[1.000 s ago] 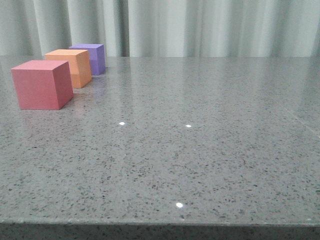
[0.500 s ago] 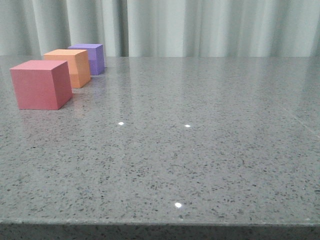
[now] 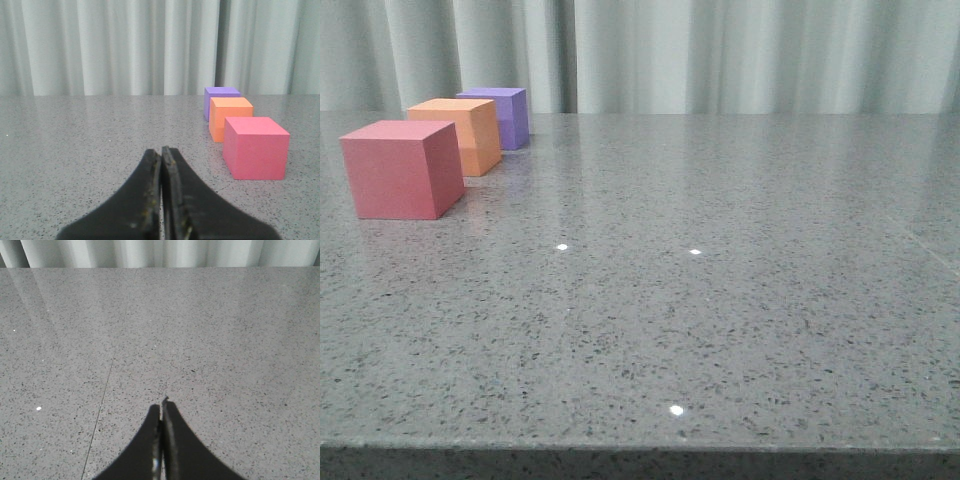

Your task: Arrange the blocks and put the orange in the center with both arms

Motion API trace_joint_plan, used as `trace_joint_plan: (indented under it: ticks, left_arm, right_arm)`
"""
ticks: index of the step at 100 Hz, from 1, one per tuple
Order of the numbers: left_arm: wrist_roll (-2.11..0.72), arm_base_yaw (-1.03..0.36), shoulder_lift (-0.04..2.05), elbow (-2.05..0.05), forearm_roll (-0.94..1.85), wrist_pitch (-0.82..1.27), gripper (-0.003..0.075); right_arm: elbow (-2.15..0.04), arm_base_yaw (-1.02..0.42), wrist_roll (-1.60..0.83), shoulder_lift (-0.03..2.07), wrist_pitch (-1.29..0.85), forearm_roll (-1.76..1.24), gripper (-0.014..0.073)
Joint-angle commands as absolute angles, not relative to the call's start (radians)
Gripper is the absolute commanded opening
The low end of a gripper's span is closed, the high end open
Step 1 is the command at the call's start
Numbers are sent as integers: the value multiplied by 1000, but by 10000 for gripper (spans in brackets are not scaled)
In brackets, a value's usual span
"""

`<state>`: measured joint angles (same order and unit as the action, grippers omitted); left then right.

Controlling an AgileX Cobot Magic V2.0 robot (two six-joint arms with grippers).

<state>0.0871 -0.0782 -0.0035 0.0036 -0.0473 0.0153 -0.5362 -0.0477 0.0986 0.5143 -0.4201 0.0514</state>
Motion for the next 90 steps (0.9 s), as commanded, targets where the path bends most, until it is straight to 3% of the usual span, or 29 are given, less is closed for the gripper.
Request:
trace_joint_plan:
  ticks: [1, 34, 70, 90]
  left_arm:
    - [89, -80, -40, 44, -47, -68, -20]
    - [89, -80, -40, 44, -47, -68, -20]
    - [89, -80, -40, 44, -47, -68, -20]
    - [89, -80, -40, 44, -47, -68, -20]
  right_arm:
    - [-560, -41, 94, 516, -346, 52, -69]
    - [-526, -41, 94, 441, -303, 54, -69]
    - [-206, -42, 94, 162, 0, 53, -69]
    - [-77, -42, 94, 48, 59, 52, -69]
